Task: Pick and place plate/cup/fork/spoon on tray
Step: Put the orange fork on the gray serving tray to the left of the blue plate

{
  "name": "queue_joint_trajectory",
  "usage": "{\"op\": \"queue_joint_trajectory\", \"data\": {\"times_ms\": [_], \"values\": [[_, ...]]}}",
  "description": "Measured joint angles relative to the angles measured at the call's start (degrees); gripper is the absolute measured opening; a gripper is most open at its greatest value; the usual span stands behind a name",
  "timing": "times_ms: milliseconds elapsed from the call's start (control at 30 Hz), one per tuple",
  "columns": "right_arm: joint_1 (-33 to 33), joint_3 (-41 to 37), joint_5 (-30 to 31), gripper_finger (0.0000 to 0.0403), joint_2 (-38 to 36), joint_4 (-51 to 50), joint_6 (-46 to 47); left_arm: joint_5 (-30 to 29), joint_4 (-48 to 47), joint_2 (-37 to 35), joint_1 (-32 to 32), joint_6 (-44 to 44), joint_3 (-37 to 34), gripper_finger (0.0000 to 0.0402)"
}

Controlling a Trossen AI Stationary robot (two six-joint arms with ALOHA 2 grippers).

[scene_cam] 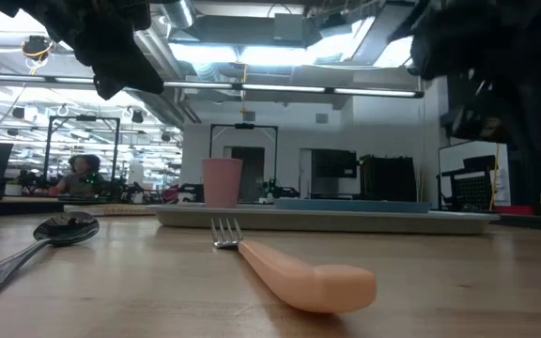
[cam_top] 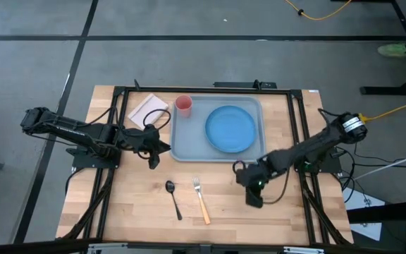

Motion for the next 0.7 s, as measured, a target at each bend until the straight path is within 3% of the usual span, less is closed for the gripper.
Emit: {"op": "queue_joint_trajectory", "data": {"times_ms": [100, 200, 333, 567, 700], "values": [[1.6, -2.2, 4.5, 0.0041, 0.0, 12.5, 5.6, 6.9, 0.0, 0.0, -0.2, -3.0, 0.0, 0.0037], [1.7, -3.4, 10.1, 0.0041, 0.0, 23.6, 4.8, 11.6, 0.0, 1.3, -2.7, -8.0, 0.0, 0.0037], [1.9, -4.1, 14.4, 0.0041, 0.0, 35.2, -2.2, 12.8, 0.4, 2.7, -8.7, -12.8, 0.0, 0.0037], [2.6, -4.1, 24.1, 0.0041, 1.3, 61.8, -7.7, 14.5, 5.1, 2.8, -21.9, -13.1, 0.0, 0.0037], [4.6, -3.4, 21.8, 0.0041, 6.1, 79.6, -14.4, 11.7, 5.2, 2.8, -29.1, -13.1, 0.0, 0.0037]]}}
